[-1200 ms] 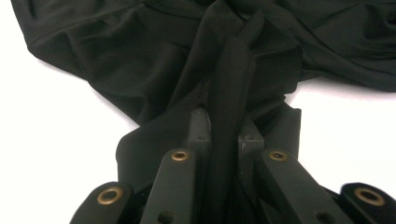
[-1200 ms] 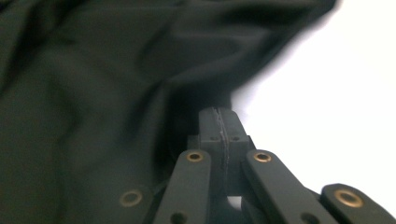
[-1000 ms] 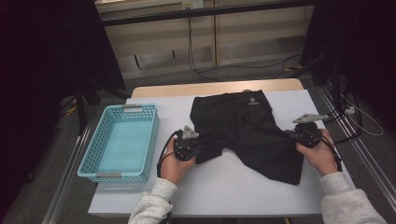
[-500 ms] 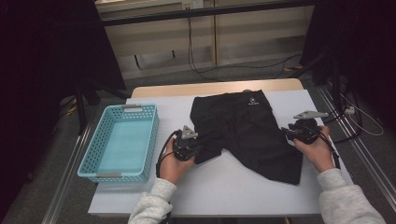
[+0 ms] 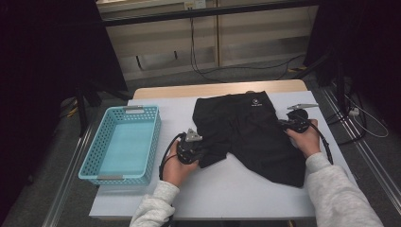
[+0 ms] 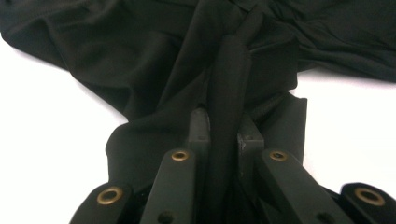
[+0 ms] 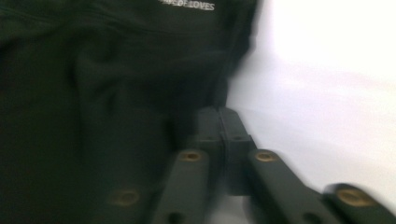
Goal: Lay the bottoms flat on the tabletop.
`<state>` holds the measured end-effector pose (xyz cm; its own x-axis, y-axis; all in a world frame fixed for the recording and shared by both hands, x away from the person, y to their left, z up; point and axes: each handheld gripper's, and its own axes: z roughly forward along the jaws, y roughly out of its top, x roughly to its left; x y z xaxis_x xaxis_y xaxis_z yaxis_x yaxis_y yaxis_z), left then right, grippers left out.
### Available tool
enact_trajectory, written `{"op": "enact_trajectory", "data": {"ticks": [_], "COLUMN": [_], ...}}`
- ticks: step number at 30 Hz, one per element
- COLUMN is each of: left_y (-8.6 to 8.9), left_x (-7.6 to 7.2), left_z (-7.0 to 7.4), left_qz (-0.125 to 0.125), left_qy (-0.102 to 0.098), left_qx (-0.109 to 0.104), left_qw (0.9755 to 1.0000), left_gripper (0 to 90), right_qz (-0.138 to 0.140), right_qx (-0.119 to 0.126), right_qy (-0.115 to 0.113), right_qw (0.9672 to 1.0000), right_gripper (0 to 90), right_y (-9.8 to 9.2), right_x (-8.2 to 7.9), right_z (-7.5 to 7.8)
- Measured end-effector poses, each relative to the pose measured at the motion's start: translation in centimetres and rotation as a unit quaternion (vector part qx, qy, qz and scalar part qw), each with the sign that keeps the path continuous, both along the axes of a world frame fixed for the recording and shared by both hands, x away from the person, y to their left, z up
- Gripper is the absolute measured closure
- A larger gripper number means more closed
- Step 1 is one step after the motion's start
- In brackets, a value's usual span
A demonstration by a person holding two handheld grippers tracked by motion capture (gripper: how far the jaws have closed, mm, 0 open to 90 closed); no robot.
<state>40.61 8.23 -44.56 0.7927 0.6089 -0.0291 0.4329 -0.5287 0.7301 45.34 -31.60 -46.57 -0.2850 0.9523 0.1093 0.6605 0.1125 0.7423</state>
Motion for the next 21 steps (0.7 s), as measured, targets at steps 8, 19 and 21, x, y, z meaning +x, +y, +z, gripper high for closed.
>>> {"op": "enact_trajectory", "data": {"ticks": [8, 19, 21], "left_y": [-0.9, -1.4, -1.5], "left_x": [-0.2, 0.0, 0.1], "left_z": [-0.3, 0.6, 0.8], "left_qz": [-0.018, -0.012, -0.021], "left_qy": [-0.003, -0.018, -0.024], "left_qx": [-0.005, -0.040, -0.037], "left_qw": [0.9998, 0.9990, 0.9988], "left_gripper": [79.3, 31.9, 25.2], "right_qz": [-0.031, 0.049, 0.061], "right_qx": [-0.017, -0.057, -0.066], "right_qy": [-0.035, -0.036, -0.039], "right_qw": [0.9987, 0.9965, 0.9952], "right_gripper": [70.3, 45.0, 41.4], "right_y": [-1.5, 0.5, 1.0], "right_x": [0.8, -5.1, -6.5], "right_z": [1.4, 2.0, 2.4]}}
